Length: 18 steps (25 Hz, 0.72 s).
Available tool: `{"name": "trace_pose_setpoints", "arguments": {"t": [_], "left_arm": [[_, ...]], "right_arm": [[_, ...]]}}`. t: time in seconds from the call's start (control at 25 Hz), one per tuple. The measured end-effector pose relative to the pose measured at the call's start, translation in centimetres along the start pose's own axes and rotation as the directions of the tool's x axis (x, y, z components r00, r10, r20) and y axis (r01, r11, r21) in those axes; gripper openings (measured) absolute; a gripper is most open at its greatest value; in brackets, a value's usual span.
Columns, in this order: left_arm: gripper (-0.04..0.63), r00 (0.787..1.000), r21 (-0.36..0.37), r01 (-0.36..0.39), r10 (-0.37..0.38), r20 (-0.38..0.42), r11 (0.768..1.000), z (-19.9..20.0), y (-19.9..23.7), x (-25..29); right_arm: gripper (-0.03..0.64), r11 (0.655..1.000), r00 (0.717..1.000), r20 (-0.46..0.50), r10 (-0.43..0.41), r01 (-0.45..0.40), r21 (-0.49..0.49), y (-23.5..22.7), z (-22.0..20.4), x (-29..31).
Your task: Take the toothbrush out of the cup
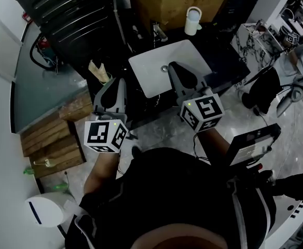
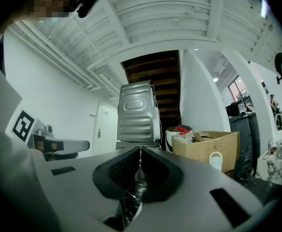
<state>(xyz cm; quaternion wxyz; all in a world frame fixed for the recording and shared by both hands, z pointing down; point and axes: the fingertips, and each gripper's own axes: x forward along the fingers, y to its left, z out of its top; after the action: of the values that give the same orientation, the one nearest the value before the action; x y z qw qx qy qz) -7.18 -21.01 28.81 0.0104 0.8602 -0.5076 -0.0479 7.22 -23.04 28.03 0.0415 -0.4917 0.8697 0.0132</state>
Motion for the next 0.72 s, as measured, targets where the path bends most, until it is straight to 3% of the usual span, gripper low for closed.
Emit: {"name": "trace_pose_setpoints", "arguments": {"t": [0.2, 0.44, 0.56, 0.72], "left_arm": [[0.008, 0.995, 0.002, -0.1, 0.1, -0.028, 0.995, -0.8, 7.4, -2.2], [0.008, 0.98, -0.005, -0.201, 0.201, 0.016, 0.98, -0.5, 15.2, -3.7], [0.008, 0.978, 0.01, -0.204, 0.204, -0.038, 0.979, -2.7, 17.6, -4.2], [0.008, 0.981, -0.001, -0.181, 0.18, -0.073, 0.983, -5.3, 20.3, -3.4]], "right_arm": [[0.025, 0.997, 0.997, -0.005, 0.081, -0.081, 0.007, 4.8, -0.9, 5.2], [0.026, 0.987, 0.987, -0.008, 0.158, -0.158, 0.025, 9.6, -2.7, 11.8], [0.036, 0.983, 0.984, -0.027, 0.176, -0.174, 0.05, 11.7, -5.2, 14.0], [0.11, 0.98, 0.978, -0.079, 0.193, -0.188, 0.067, 13.8, -9.0, 16.9]]}}
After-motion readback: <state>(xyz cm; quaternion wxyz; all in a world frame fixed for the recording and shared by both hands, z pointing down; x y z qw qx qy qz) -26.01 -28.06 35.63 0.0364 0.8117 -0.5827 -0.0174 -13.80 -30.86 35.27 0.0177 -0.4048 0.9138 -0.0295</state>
